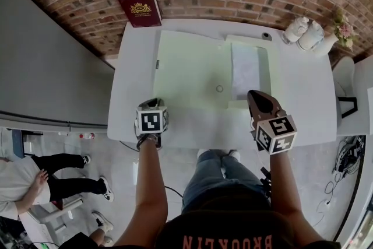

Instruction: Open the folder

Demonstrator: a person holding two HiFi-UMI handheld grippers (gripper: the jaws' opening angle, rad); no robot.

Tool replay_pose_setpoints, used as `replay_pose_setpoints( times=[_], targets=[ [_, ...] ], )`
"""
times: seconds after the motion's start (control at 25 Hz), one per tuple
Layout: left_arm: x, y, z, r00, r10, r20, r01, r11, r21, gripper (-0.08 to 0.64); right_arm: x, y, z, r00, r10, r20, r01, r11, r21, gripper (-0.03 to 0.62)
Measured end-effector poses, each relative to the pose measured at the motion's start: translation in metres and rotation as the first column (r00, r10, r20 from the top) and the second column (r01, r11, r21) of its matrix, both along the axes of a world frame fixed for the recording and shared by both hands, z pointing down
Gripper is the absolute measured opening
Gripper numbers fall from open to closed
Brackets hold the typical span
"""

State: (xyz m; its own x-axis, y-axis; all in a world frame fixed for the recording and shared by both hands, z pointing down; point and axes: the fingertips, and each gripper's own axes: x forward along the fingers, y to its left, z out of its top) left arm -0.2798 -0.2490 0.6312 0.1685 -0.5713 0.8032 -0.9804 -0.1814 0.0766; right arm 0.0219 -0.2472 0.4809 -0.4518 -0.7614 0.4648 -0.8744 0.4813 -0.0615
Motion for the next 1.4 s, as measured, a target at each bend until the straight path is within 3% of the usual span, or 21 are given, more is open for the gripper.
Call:
replay_pose_setpoints(
  times=[0.32,0.68,1.4],
  targets=[
    [0.005,0.001,-0.039,0.998,-0.062,0.019,0.059,0.993,0.107,0.057,0.012,0.005,-0.02,1.0,-0.023,0.018,0.023,0.999,0.044,-0.002],
    [0.019,0.001,-0.083,0.993,-0.113,0.044,0.1,0.969,0.227,0.057,0.04,0.015,-0.044,0.999,-0.018,0.05,0.013,0.995,0.096,-0.002],
    [0.082,-0.007,-0.174,0.998,-0.066,0.001,0.059,0.895,0.441,0.057,0.08,0.024,-0.093,0.993,0.012,0.118,-0.038,0.976,0.216,-0.002]
  ],
)
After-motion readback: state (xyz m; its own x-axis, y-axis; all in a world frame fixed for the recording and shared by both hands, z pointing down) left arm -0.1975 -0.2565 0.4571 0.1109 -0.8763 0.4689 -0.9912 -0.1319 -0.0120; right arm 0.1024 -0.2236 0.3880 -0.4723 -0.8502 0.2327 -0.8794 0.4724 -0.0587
